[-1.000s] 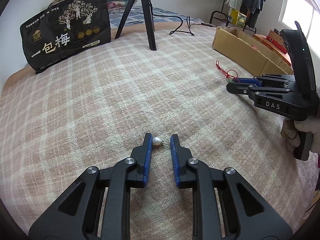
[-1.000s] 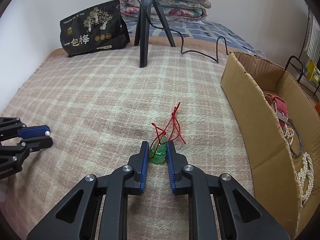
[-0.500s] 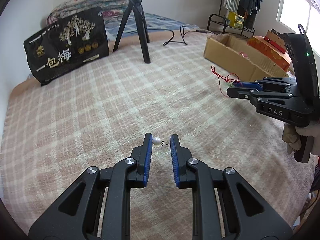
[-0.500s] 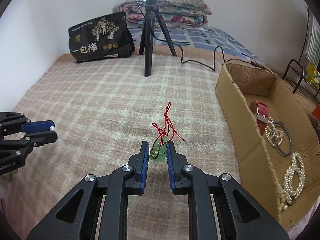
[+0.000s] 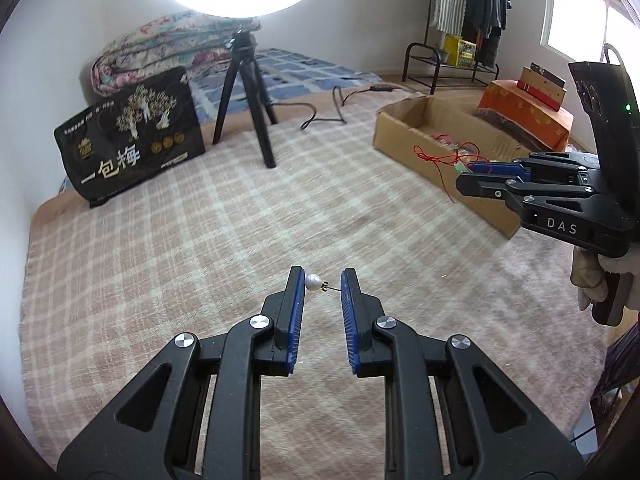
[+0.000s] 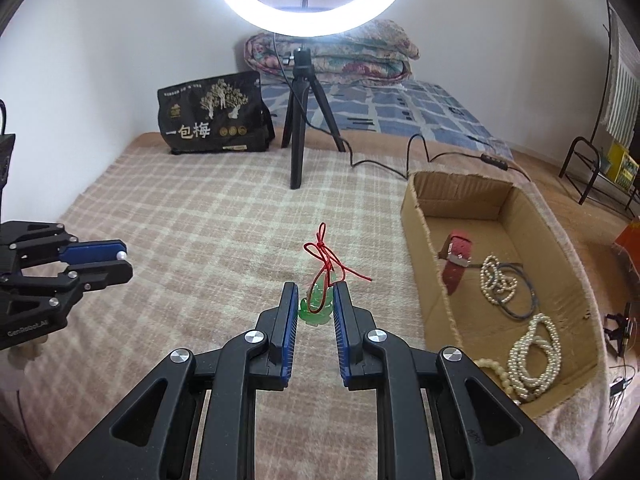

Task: Organize jewelry
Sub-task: 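Carry the earring in the left tool while the right tool carries the pendant over the box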

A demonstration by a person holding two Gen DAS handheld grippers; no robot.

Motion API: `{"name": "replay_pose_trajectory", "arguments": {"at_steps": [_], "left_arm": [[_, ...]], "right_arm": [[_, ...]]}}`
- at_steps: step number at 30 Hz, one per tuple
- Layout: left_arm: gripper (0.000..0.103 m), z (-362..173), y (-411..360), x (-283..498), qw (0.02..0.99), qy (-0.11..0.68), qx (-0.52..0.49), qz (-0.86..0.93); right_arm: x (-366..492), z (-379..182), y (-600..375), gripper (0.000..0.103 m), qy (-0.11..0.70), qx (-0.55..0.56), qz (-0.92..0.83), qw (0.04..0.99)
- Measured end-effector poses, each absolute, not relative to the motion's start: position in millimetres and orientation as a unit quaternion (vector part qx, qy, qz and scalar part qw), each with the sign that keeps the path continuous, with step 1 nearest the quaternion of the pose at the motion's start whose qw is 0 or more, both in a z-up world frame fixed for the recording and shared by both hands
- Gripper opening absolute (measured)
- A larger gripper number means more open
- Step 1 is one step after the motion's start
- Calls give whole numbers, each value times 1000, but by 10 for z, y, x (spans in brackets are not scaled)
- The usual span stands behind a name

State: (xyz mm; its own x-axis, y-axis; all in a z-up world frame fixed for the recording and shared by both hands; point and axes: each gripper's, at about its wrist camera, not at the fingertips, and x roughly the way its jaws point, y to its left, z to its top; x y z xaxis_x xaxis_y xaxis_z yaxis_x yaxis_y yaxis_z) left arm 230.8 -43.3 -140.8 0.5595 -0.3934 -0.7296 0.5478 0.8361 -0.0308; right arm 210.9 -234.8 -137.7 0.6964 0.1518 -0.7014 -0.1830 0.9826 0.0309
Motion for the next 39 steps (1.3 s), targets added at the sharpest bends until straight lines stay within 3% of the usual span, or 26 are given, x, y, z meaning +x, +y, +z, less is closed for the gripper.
{"name": "replay_pose_trajectory", "arguments": {"at_steps": [17,39], "left_arm": [[17,-991,-1075,1924,881,352,93,-301],[17,-942,-2278,1977,871,345,85,-340]], "right_arm": [[1716,-900,-2877,16,349,-19,72,934],[2034,-872,-3861,16,364,13,58,929]]}}
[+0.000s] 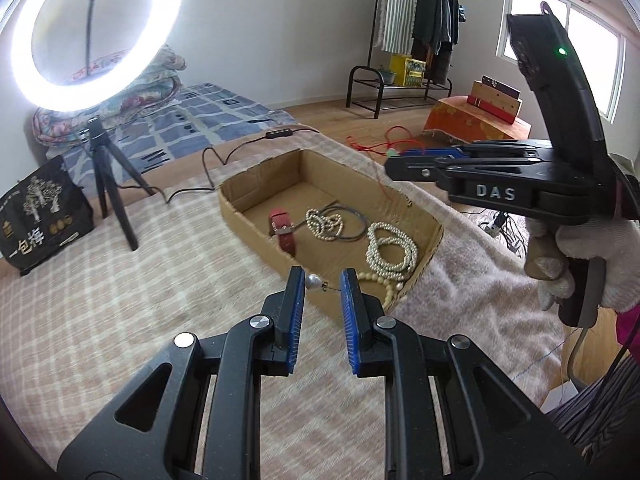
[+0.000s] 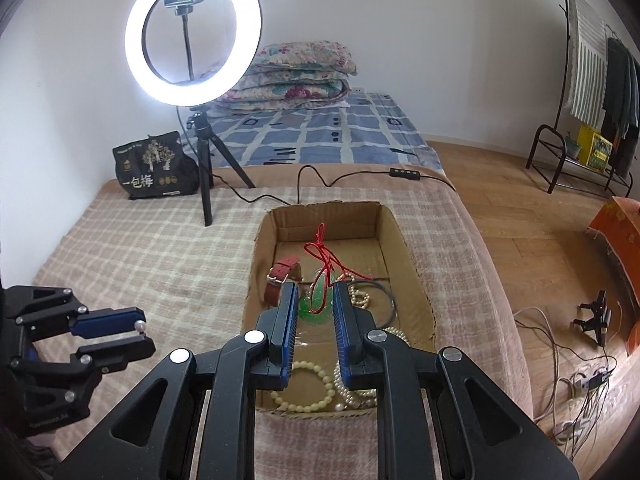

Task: Organize jewelry
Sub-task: 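Carry the earring in the left tool while the right tool carries the pendant over the box, then open the left tool to drop the earring while the right tool releases the pendant into the box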

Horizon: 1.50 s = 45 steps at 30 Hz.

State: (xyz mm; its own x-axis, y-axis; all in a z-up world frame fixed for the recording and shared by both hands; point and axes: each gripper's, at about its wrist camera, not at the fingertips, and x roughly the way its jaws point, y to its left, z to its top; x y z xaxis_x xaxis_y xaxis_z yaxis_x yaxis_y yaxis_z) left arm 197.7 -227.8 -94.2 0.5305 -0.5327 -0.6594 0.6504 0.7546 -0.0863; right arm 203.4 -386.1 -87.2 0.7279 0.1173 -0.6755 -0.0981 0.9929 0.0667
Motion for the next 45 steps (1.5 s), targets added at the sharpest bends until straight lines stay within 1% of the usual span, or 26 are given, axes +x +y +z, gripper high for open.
{"name": "replay_pose_trajectory", "arguments": {"at_steps": [9,21,41,42,43,44,45], "left_arm": [[17,-1065,-2580,2150,868,347,90,-343],[17,-1239,-2798,2342,864,356,89,-344],[17,-1303,-2937,2418,859,362,85,-352],[17,-1301,-2938,2414,858,362,85,-353],[17,-1299,-2938,2409,858,362,85,-354],[18,-1298,-2942,2405,859,362,87,-353],[25,-1298,-2946,2399,859,362,89,-352]], "right_arm": [[2341,-985,-4002,16,368,14,66,927],[2717,-1212,-4173,16,381,31,66,922],[2920,-1379,-4163,17,391,37,76,917],[2922,-1378,-4151,19,391,33,75,917],[2922,-1374,-4143,30,391,31,74,917],[2921,-1370,-4137,46,390,28,70,918],[2910,-1360,-4133,52,386,26,68,920]]}}
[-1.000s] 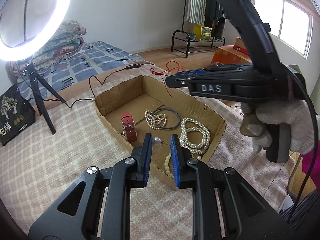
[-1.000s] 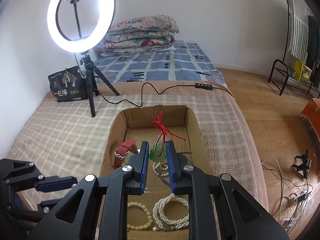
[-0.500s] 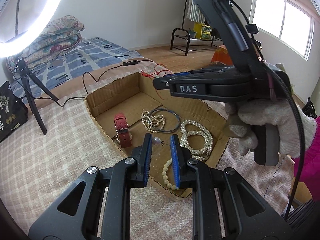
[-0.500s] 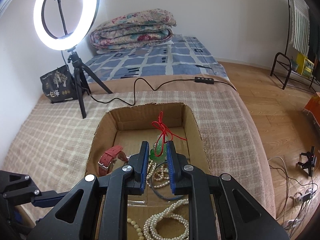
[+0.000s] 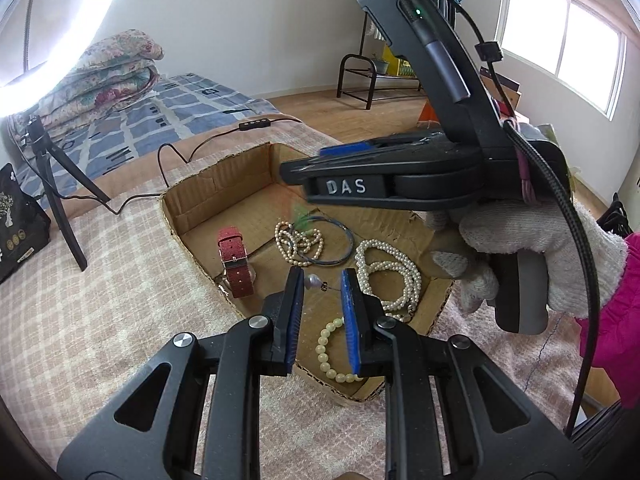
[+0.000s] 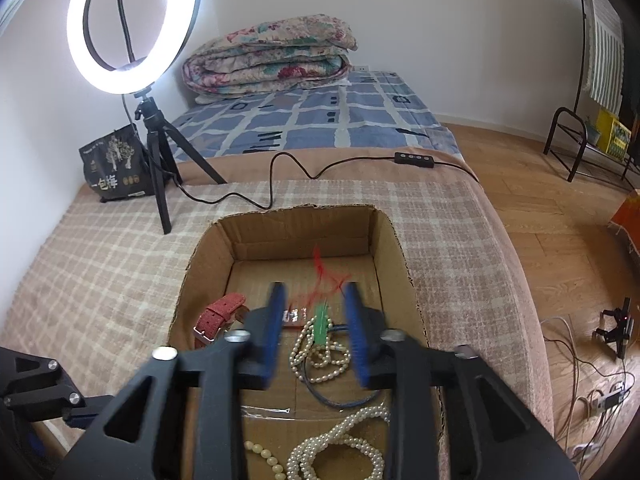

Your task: Organize jewelry

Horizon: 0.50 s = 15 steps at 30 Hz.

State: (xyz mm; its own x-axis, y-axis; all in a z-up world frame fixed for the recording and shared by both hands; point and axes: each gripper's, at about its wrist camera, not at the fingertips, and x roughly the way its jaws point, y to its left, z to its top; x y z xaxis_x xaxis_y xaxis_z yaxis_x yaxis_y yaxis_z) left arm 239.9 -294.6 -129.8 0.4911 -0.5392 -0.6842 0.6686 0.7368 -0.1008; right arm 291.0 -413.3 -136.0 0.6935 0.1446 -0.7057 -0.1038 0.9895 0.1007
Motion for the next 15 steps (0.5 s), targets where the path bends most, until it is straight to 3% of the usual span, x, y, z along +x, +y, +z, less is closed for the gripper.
{"name": "replay_pose_trajectory", "arguments": {"at_steps": [3,7,9,15], "left_arm": [[53,-1285,-2936,2375,863,355,90,-348],[61,-1270,-2927,2373,866,354,93,-342],[69,-1264,-2917,2373,867,352,93,-340],[73,-1242,-2902,2353,869,351,101,-334]], "right_arm": [[2895,-1331,-4124,57,380,24,67,922],[2876,-1289,-4111,77,370,15,54,927],[2868,-1269,-4112,79,367,16,51,929],[2854,-1225,-4093,80,367,7,40,929]]}}
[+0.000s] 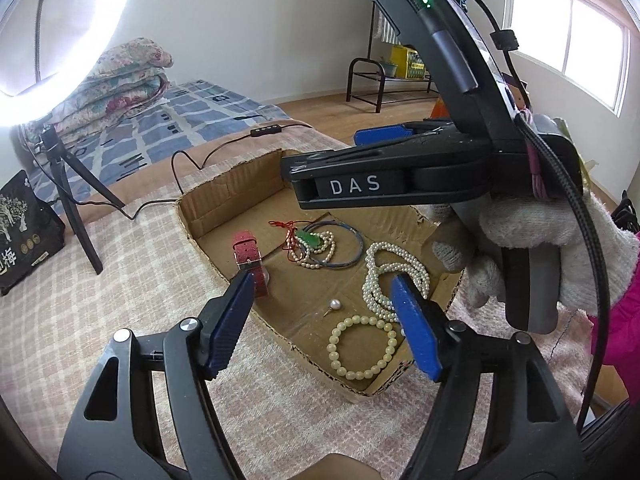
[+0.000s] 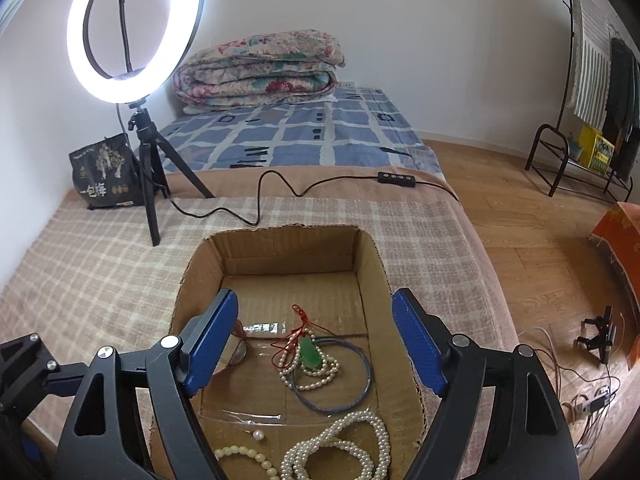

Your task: Organize jewelry

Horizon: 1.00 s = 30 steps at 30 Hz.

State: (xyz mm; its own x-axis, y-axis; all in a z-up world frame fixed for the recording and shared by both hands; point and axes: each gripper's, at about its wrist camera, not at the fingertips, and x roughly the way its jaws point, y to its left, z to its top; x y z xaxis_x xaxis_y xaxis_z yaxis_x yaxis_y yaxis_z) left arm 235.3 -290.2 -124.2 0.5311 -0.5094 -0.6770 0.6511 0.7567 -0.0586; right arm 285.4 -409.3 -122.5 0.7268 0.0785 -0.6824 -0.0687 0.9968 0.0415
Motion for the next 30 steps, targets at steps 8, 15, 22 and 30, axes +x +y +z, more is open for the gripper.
{"name": "replay_pose_trajectory", "arguments": {"at_steps": [8,15,22,30], "left_arm": [[74,-1115,-2826,2278,875,340,99,-331],[74,-962,-2711,2179,880,329,98,-328],[74,-809,-2581,2059,885,320,95,-324],[74,-602,-2383,1867,893,306,88,-318]], "right_arm": [[2737,-1060,-4069,80,358,-4,33,933],[2588,-887,-4008,80,350,-11,27,936],[2419,-706,-3939,80,339,-16,18,941],[2190,-516,-3905,80,329,-9,4,944]]}}
